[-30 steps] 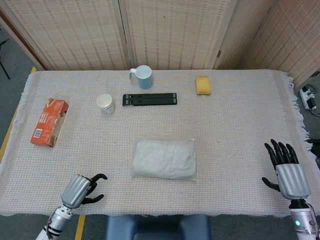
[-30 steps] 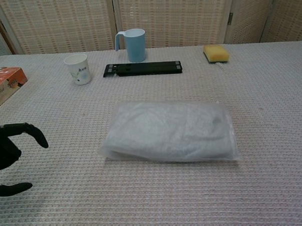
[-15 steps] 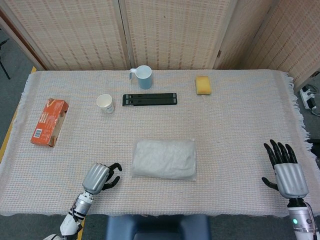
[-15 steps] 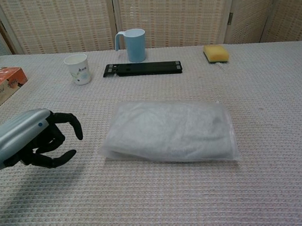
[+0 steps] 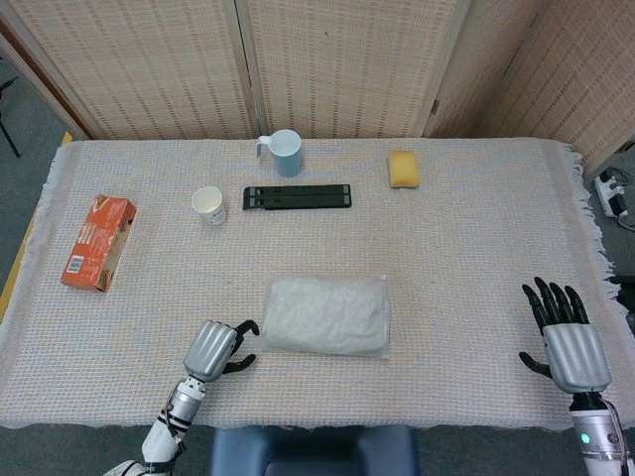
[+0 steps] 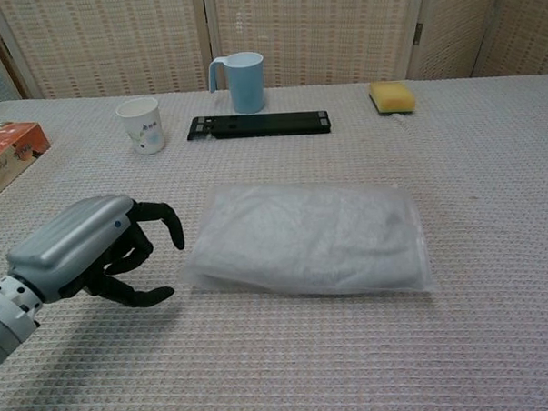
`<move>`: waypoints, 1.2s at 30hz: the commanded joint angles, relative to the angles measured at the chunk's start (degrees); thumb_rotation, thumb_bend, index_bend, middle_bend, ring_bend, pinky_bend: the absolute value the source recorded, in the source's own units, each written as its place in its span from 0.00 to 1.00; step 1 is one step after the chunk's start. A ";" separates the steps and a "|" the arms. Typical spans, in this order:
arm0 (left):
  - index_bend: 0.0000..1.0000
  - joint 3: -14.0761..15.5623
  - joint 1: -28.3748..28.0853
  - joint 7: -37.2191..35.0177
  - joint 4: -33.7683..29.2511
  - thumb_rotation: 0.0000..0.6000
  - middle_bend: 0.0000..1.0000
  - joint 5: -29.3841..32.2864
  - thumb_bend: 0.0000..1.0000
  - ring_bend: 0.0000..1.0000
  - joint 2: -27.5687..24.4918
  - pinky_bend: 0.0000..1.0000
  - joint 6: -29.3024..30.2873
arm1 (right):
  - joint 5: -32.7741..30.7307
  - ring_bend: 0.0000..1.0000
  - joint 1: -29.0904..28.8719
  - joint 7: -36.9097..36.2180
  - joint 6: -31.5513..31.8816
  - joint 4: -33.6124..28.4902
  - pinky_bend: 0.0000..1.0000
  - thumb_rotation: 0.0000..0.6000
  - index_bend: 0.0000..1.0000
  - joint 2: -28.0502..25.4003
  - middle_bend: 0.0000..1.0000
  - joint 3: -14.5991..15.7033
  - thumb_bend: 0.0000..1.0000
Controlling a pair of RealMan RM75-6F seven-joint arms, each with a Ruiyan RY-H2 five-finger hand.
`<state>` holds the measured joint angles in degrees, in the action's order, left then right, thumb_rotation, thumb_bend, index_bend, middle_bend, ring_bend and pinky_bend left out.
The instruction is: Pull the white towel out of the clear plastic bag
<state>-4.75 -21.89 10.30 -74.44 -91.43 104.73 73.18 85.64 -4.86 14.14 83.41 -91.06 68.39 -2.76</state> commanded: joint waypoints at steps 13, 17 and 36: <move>0.50 -0.56 -2.52 1.96 3.50 1.00 1.00 1.36 0.24 1.00 4.62 1.00 -0.19 | -0.34 0.00 -0.16 0.14 -0.24 -0.01 0.00 1.00 0.00 -0.03 0.00 -0.10 0.03; 0.51 -1.01 -3.16 1.82 5.76 1.00 1.00 1.42 0.27 1.00 5.97 1.00 0.33 | -0.35 0.00 -0.18 0.03 -0.23 -0.03 0.00 1.00 0.00 -0.16 0.00 -0.11 0.03; 0.77 0.87 -4.81 -3.14 14.42 1.00 1.00 -1.03 0.59 1.00 10.13 1.00 3.40 | 0.62 0.00 -0.88 0.21 -0.75 0.96 0.00 1.00 0.00 1.24 0.00 0.21 0.03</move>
<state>-4.00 -26.68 7.30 -60.13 -92.38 114.83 76.48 85.93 -5.49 14.59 82.80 -90.57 69.15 -2.57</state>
